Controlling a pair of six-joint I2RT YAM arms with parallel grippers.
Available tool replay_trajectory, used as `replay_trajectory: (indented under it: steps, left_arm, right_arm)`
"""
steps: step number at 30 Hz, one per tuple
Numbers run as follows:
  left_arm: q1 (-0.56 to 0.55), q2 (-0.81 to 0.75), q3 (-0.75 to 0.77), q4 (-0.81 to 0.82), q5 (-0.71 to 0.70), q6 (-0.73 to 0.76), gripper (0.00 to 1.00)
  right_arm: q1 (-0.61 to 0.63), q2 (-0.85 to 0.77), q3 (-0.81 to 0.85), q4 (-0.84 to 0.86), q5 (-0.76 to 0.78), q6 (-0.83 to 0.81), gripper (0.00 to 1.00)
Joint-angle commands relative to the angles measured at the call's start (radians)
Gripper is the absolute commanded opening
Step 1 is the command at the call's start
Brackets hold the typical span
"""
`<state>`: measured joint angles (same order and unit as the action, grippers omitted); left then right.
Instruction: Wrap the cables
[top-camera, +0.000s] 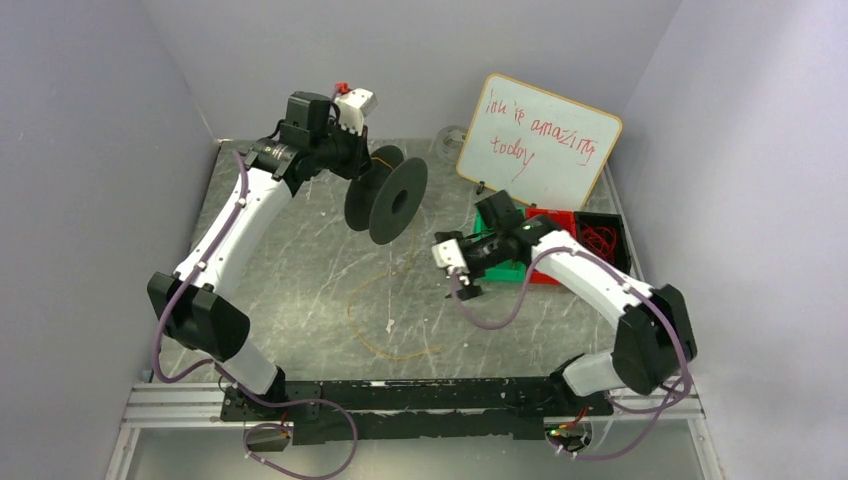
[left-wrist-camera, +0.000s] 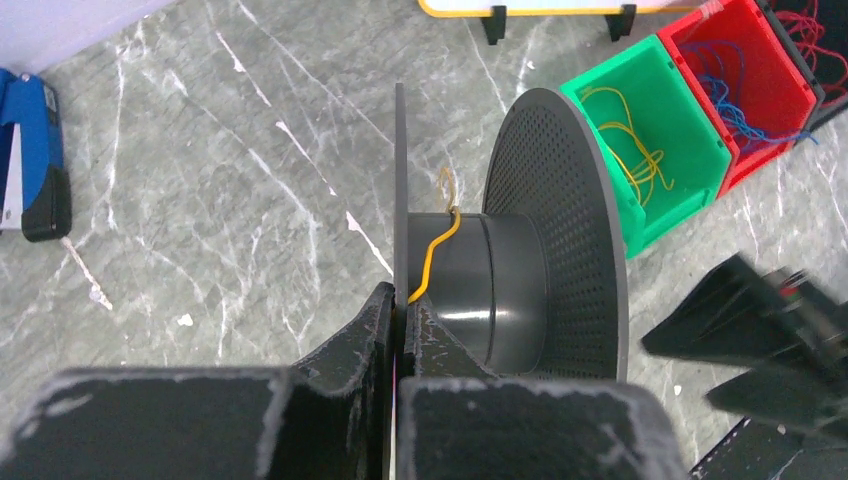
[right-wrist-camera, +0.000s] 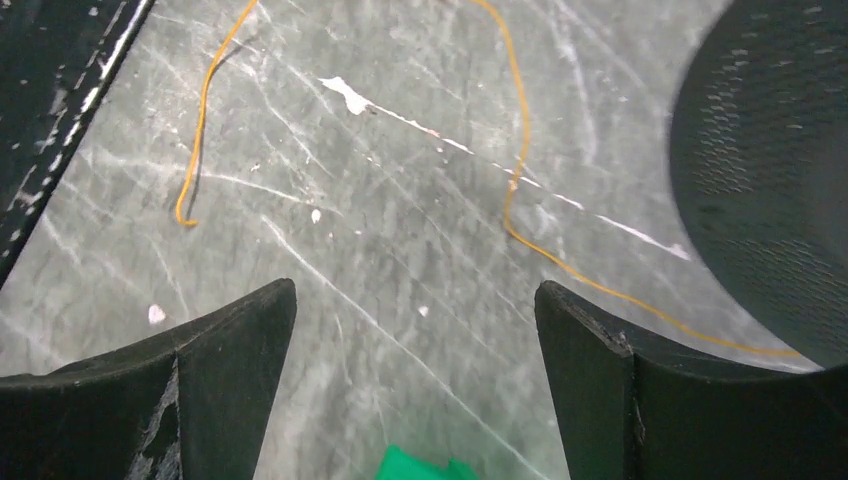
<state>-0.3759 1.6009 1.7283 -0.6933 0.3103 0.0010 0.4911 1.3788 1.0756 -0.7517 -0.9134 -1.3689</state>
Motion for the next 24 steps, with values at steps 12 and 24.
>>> replay_trajectory:
  steps: [12,24]
  left_arm:
    - [0.048,-0.014,-0.019,0.119,-0.081,-0.159,0.03]
    - [0.051,-0.001,-0.015,0.118,-0.119,-0.175,0.03]
  right_arm:
    - [0.303,0.327,0.031,0.622,0.539,0.470,0.88]
    - [0.333,0.489,0.134,0.659,0.606,0.521,0.79]
